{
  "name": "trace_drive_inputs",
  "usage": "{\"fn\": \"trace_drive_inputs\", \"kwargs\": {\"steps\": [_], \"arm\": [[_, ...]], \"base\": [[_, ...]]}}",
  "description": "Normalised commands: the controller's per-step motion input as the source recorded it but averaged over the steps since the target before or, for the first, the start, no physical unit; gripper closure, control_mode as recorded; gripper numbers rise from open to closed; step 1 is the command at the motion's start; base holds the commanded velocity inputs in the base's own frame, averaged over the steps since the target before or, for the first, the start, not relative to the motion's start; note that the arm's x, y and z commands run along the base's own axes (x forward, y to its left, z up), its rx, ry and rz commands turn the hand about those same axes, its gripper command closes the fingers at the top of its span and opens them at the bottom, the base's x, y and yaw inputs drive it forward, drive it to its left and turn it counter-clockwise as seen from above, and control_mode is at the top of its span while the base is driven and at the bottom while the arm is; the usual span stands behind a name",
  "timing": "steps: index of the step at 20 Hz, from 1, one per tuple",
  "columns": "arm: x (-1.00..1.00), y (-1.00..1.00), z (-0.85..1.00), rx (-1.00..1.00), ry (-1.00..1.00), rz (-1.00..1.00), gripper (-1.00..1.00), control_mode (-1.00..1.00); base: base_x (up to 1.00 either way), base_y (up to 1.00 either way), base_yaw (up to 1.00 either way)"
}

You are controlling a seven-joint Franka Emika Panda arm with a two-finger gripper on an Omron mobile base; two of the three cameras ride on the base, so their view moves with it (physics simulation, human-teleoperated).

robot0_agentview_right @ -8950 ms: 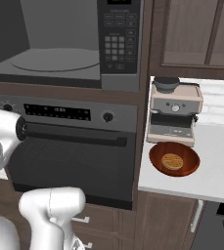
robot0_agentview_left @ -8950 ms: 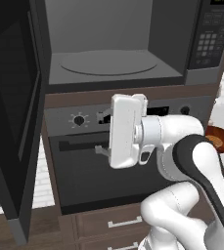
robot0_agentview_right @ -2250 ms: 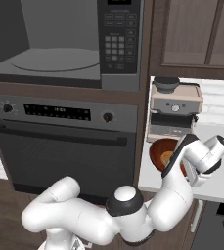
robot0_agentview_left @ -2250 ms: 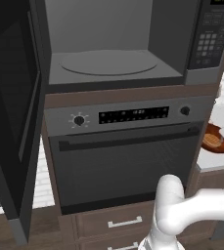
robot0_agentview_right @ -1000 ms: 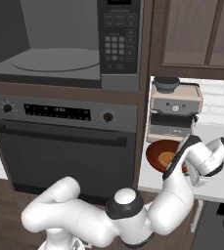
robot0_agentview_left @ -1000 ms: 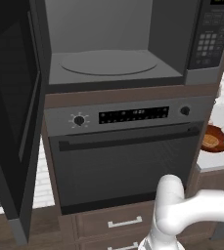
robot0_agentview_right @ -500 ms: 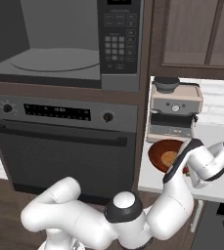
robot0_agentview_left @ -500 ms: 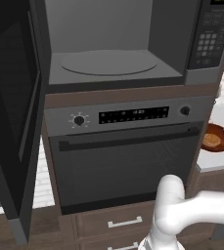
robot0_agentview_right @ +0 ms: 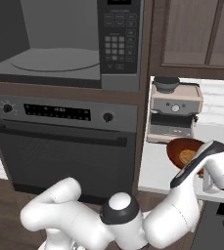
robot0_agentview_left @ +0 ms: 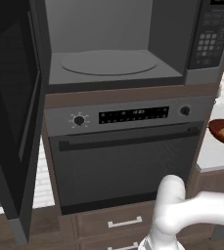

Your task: Open the microwave, place the bowl with waffle inside the microwave, then close the microwave door and turn it on.

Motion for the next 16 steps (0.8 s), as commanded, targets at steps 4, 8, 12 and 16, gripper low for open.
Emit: {"fn": "trace_drive_inputs", "kwargs": {"steps": [4, 8, 12, 16], "arm": [[-0.95, -0.22, 0.47, 0.05, 0.00, -0.25, 1.00, -1.00], [-1.00, 0.00, 0.53, 0.00, 0.00, -0.23, 1.00, -1.00], [-1.00, 0.11, 0.58, 0.00, 0.00, -0.17, 1.00, -1.00], [-1.00, 0.42, 0.71, 0.00, 0.00, -0.08, 1.00, -1.00]], "base": [[0.00, 0.00, 0.00], [0.00, 0.00, 0.00], [0.00, 0.00, 0.00], [0.00, 0.00, 0.00]]}}
